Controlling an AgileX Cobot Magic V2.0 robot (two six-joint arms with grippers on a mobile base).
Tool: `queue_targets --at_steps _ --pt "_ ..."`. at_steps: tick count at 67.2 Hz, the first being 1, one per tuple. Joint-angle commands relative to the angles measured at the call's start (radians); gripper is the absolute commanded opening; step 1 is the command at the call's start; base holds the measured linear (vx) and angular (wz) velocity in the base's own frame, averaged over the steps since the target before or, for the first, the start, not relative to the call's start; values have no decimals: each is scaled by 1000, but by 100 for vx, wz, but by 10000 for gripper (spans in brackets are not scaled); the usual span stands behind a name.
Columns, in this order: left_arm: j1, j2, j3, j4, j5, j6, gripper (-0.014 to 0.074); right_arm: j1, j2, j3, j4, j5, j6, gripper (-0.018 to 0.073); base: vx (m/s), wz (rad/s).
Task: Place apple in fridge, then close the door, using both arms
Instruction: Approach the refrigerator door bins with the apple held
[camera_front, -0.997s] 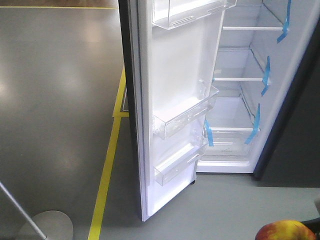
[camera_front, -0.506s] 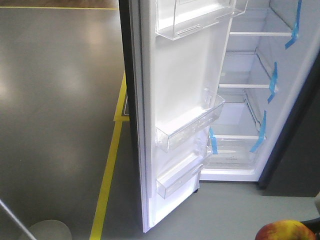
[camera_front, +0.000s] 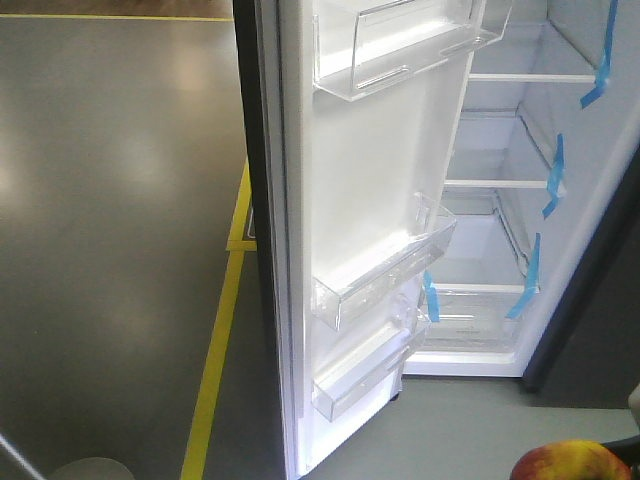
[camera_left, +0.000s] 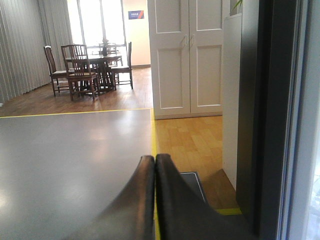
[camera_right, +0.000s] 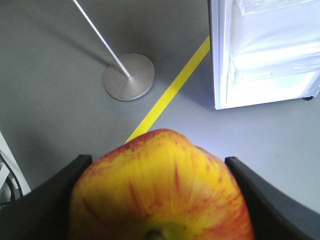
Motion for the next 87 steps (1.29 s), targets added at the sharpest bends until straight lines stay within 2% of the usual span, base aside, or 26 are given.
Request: queue_targets --at_steps 1,87 --pt "-1 -15 -17 -9 -71 0 -6 0 1 -28 30 -49 -5 24 8 -1" --pt "-1 -15 -17 -9 -71 0 -6 0 1 -28 30 -49 -5 24 7 -1"
